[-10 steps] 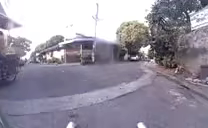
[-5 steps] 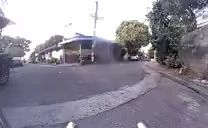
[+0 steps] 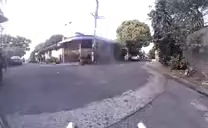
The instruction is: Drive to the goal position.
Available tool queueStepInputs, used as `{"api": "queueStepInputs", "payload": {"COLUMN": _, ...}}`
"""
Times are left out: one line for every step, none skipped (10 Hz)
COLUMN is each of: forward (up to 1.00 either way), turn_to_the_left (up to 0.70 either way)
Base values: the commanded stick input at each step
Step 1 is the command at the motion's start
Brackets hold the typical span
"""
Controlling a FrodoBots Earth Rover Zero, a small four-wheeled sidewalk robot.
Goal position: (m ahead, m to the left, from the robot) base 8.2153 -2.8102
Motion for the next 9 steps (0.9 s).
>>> {"api": "queueStepInputs", "payload": {"forward": 0.70, "turn_to_the_left": 0.00}}
{"api": "queueStepInputs", "payload": {"forward": 0.70, "turn_to_the_left": 0.00}}
{"api": "queueStepInputs", "payload": {"forward": 0.70, "turn_to_the_left": 0.00}}
{"api": "queueStepInputs", "payload": {"forward": 0.70, "turn_to_the_left": 0.00}}
{"api": "queueStepInputs", "payload": {"forward": 0.70, "turn_to_the_left": 0.00}}
{"api": "queueStepInputs", "payload": {"forward": 0.70, "turn_to_the_left": 0.00}}
{"api": "queueStepInputs", "payload": {"forward": 0.70, "turn_to_the_left": 0.00}}
{"api": "queueStepInputs", "payload": {"forward": 0.70, "turn_to_the_left": -0.03}}
{"api": "queueStepInputs", "payload": {"forward": 0.70, "turn_to_the_left": -0.06}}
